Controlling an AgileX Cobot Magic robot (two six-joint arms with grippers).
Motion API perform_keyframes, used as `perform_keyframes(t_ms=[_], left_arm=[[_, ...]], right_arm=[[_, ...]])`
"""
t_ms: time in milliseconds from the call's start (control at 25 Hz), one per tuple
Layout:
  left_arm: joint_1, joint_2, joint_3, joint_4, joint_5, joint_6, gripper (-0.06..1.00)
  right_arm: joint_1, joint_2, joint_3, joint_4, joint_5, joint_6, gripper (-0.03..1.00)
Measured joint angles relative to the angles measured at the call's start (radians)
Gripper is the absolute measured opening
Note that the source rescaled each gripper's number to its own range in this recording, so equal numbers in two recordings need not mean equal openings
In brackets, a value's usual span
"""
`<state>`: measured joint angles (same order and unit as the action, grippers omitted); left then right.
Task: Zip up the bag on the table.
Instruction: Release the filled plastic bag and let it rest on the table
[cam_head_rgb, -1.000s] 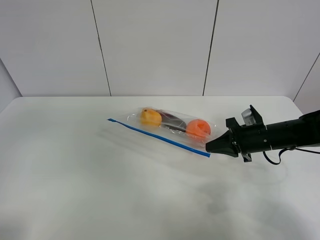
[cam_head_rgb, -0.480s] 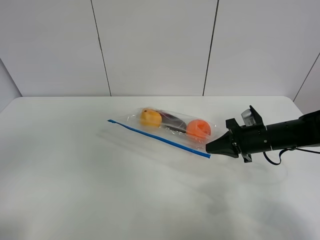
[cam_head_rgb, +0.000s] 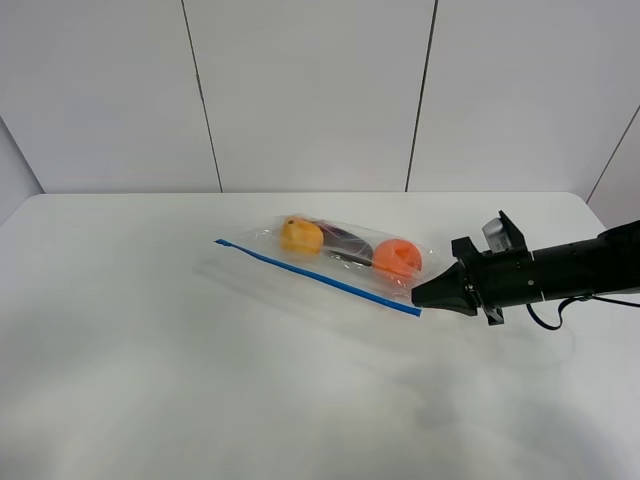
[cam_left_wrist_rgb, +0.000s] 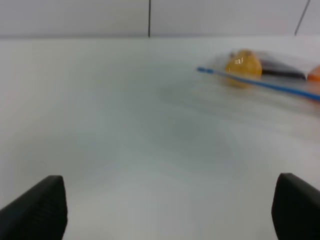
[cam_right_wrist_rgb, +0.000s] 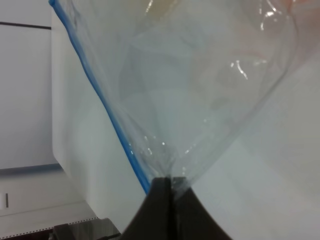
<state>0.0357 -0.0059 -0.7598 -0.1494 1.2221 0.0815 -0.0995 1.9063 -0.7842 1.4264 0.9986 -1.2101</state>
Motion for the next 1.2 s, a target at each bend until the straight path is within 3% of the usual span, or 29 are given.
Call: perform_keyframes(t_ms=[440, 1200], left_arm=[[0.000, 0.000, 0.156, 0.000, -0.001, 0.013, 1.00], [0.000, 0.000, 0.198, 0.000, -0.041, 0.007, 1.00]], right_arm=[[0.000, 0.000, 0.000, 0.000, 0.000, -0.004, 0.00], [0.000, 0.000, 0.000, -0.001, 0.000, -0.004, 0.00]])
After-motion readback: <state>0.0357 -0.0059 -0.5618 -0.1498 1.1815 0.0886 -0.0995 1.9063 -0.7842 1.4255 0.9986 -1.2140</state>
